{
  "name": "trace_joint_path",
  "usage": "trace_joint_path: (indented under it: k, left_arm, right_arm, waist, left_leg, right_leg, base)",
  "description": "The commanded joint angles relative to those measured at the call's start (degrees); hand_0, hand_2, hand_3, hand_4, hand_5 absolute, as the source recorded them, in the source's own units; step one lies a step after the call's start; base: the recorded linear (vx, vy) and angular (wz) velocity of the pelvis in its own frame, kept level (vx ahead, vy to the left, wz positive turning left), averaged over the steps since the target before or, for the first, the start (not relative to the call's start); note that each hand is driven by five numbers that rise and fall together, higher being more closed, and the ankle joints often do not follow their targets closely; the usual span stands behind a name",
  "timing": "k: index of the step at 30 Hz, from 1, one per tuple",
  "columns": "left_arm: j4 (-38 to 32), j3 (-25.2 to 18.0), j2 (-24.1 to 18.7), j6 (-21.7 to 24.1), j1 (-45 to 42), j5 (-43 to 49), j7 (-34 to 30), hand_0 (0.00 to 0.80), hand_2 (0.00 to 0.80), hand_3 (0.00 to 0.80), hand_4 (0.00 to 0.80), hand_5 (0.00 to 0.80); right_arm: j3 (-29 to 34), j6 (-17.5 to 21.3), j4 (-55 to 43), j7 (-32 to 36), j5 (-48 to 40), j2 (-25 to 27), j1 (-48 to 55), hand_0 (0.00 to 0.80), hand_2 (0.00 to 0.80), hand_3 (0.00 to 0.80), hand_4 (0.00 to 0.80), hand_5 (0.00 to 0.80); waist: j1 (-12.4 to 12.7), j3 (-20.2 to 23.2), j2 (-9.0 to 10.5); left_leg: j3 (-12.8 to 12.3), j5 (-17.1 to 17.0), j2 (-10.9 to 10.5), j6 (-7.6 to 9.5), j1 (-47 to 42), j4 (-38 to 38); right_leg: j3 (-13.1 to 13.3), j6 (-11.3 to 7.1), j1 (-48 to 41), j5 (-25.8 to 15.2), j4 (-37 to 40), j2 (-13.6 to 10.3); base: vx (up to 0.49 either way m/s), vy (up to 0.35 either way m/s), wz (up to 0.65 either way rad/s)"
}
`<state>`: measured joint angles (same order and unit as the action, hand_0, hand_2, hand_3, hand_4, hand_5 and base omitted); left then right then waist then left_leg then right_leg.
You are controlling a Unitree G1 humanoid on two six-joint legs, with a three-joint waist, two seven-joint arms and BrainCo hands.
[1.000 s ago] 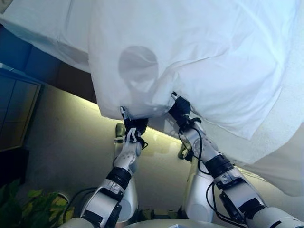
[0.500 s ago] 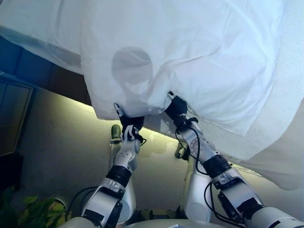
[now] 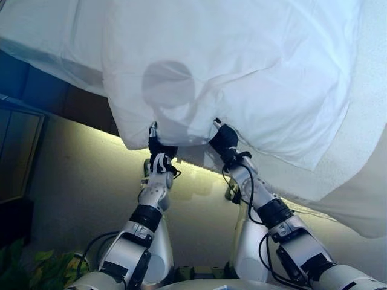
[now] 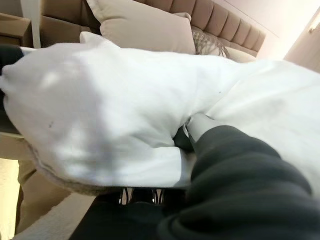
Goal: Make the bed neatly
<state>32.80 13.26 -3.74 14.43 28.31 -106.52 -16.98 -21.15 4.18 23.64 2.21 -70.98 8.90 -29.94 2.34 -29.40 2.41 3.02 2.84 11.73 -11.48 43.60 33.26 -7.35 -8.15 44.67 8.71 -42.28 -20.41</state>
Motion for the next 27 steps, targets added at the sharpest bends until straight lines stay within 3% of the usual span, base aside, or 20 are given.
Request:
trace_joint_path:
  k: [1, 5, 9, 10, 11, 20, 27]
  left_arm:
    - [-5.42, -3.83, -1.80, 1.42, 0.72, 5.33, -0.79, 0.800, 0.800, 0.800, 0.800, 0.800]
    - [-4.87, -6.04, -1.53, 0.65, -0.53, 6.85, -0.71, 0.800, 0.800, 0.800, 0.800, 0.800]
    - [-4.04, -7.16, -1.36, -0.60, -0.71, 7.39, 0.47, 0.800, 0.800, 0.800, 0.800, 0.800]
    - [-3.69, -7.52, -1.31, -1.03, -0.76, 7.12, 0.44, 0.800, 0.800, 0.800, 0.800, 0.800]
    - [-3.61, -7.82, -1.46, -1.50, -0.77, 6.55, 0.43, 0.800, 0.800, 0.800, 0.800, 0.800]
    - [-3.80, -9.70, -2.56, -3.90, -1.55, 3.02, -0.89, 0.800, 0.800, 0.800, 0.800, 0.800]
    - [-4.90, -11.41, -2.58, -5.01, -3.02, 0.10, -2.30, 0.800, 0.800, 0.800, 0.800, 0.800]
  right_arm:
    - [5.48, 5.81, 0.84, 5.07, -1.37, -0.20, 0.86, 0.800, 0.800, 0.800, 0.800, 0.800]
    - [9.50, 7.16, 10.47, 10.84, -7.34, 1.58, 1.28, 0.800, 0.800, 0.800, 0.800, 0.800]
    - [16.70, 4.02, 21.55, 16.09, -13.98, 5.01, -0.06, 0.800, 0.800, 0.800, 0.800, 0.800]
    - [18.94, 3.07, 24.73, 17.29, -15.22, 5.85, -0.34, 0.618, 0.618, 0.618, 0.618, 0.618]
    - [20.86, 2.22, 27.14, 18.20, -16.78, 6.85, -0.72, 0.000, 0.000, 0.000, 0.000, 0.000]
    - [33.42, -5.66, 39.03, 27.04, -32.09, 13.60, -2.89, 0.000, 0.000, 0.000, 0.000, 0.000]
    - [38.21, -8.32, 41.81, 28.76, -39.81, 16.66, -3.93, 0.000, 0.000, 0.000, 0.000, 0.000]
  waist:
    - [0.29, 0.25, -3.14]
    - [0.20, 0.37, -5.82]
    - [-0.17, 0.67, -9.05]
    - [-0.26, 0.83, -9.74]
    - [-0.31, 0.91, -10.33]
    - [-1.20, 0.90, -13.20]
    - [-1.87, 0.71, -15.16]
  left_leg:
    - [0.14, -6.75, -0.71, 3.88, 1.65, -1.37]
    - [-0.49, -6.39, -1.69, 3.84, 0.92, -1.78]
    - [-1.02, -5.78, -2.69, 3.76, 0.11, -1.87]
    - [-1.18, -5.67, -2.84, 3.70, -0.09, -1.98]
    - [-1.38, -5.57, -2.95, 3.63, -0.34, -2.12]
    - [-2.40, -4.91, -3.68, 2.88, -2.32, -3.24]
    - [-3.57, -4.76, -3.98, 2.64, -3.11, -3.94]
  right_leg:
    - [2.88, -3.72, -3.09, -11.69, 9.24, -3.72]
    - [3.70, -4.05, -2.81, -11.22, 9.09, -4.84]
    - [5.02, -4.40, -1.96, -10.46, 7.94, -5.75]
    - [5.33, -4.55, -1.86, -10.26, 7.82, -5.94]
    - [5.58, -4.67, -1.81, -10.09, 7.77, -6.10]
    - [7.02, -5.30, -1.93, -8.96, 7.47, -6.51]
    - [7.98, -5.40, -1.00, -8.44, 6.98, -6.93]
  base:
    - [-0.025, 0.096, 0.00]
    - [-0.027, 0.158, 0.03]
    - [-0.002, 0.178, 0.02]
    - [0.019, 0.159, 0.06]
    - [0.027, 0.138, 0.07]
    - [0.017, 0.084, 0.00]
    - [0.011, 0.082, -0.07]
